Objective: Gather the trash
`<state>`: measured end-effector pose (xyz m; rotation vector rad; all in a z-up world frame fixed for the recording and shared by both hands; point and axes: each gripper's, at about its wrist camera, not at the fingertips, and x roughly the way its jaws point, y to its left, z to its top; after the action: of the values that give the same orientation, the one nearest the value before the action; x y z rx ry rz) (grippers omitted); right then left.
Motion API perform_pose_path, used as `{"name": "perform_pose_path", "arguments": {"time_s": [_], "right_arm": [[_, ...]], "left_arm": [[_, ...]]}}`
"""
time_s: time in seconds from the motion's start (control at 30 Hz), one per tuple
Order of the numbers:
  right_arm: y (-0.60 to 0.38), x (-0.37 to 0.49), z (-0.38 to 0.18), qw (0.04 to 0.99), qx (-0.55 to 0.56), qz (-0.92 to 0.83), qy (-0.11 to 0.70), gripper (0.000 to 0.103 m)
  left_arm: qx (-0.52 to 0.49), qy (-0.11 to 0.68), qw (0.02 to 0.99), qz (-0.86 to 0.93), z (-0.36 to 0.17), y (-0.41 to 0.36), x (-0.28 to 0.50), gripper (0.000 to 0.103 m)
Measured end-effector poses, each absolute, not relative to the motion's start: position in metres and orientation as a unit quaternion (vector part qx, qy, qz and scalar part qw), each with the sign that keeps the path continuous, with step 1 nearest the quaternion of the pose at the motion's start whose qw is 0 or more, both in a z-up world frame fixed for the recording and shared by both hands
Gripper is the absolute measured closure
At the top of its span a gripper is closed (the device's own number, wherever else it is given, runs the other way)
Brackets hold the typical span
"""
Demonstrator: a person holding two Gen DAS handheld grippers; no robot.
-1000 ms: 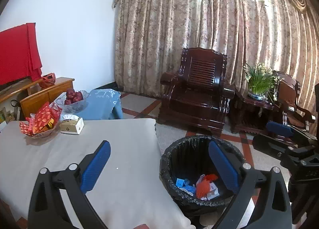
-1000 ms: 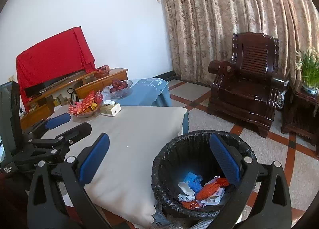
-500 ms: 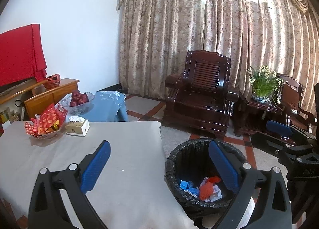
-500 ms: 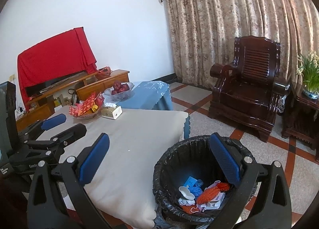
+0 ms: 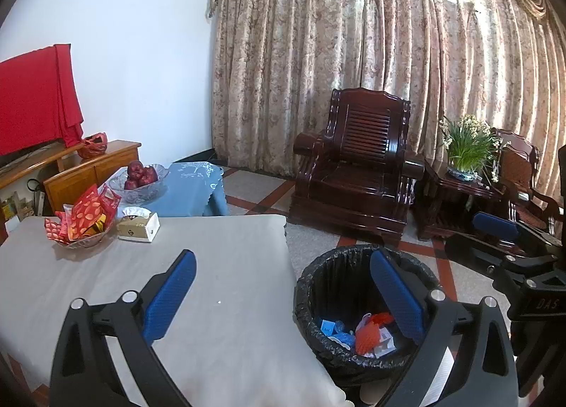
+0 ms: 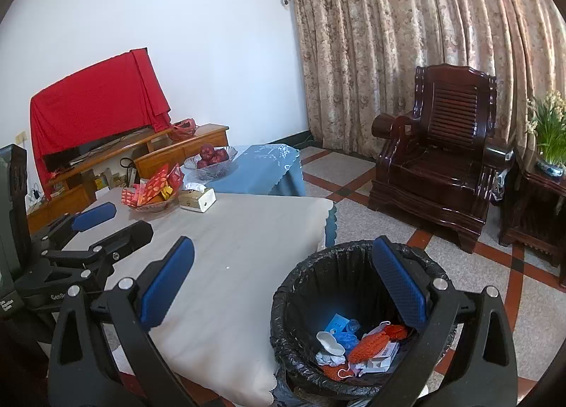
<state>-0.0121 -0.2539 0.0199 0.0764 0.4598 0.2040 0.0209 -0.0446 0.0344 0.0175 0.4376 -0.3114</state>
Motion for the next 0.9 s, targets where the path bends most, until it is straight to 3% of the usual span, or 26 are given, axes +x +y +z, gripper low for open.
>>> {"name": "perform_pose_path", "arguments": {"time_s": [0.9], "right_arm": [[-0.2541,-0.0132,0.0193,0.968,0.036,0.099,0.229,0.005]], "left_arm": [[0.009,0.217,0.964,-0.155,0.0341,-0.044,0.0215,0.006]]}}
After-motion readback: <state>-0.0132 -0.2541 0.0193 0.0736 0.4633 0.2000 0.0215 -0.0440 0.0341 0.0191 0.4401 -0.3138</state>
